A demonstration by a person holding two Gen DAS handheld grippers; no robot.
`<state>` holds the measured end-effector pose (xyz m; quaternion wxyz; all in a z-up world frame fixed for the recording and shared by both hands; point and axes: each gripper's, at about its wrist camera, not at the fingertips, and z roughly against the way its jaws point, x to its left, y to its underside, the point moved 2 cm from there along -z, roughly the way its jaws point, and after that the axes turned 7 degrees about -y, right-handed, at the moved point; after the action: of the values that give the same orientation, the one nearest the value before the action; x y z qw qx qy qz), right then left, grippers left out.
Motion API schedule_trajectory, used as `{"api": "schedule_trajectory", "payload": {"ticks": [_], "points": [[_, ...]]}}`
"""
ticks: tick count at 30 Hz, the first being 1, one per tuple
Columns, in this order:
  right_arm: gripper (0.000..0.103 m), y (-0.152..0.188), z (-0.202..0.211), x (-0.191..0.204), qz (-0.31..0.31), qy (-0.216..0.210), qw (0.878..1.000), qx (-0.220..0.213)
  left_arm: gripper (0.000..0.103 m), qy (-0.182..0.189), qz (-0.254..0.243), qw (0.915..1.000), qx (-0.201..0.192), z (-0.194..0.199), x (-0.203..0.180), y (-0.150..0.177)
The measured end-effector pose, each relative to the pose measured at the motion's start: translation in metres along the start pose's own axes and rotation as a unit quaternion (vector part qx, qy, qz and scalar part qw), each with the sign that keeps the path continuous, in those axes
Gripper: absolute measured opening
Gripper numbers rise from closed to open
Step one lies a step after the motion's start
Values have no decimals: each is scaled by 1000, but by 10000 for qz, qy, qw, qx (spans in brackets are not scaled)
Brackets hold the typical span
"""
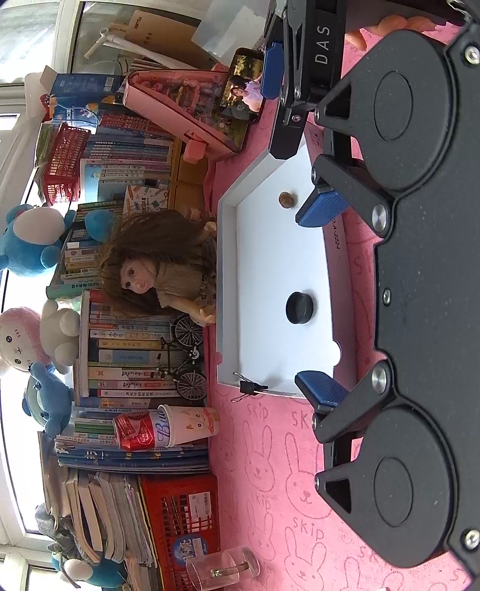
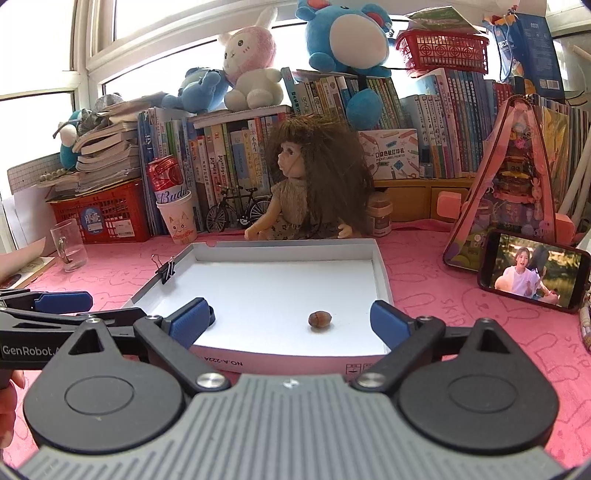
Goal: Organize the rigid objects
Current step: 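Open both tools to drop the cap and nut into the tray, then move both tools back toward the remaining objects on the cloth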
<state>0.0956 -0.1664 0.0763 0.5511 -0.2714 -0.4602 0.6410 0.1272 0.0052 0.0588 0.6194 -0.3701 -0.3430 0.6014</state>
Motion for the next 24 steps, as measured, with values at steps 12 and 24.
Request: {"api": "schedule_trajectory", "payload": {"ticks": [12, 24], "points": [[102, 22, 19, 7, 162, -23, 9999, -42, 84, 49, -116, 9999, -25, 23, 1, 27], [103, 44, 37, 10, 600, 15, 9982, -9, 84, -91, -117, 9999, 67, 38, 7, 52]]}}
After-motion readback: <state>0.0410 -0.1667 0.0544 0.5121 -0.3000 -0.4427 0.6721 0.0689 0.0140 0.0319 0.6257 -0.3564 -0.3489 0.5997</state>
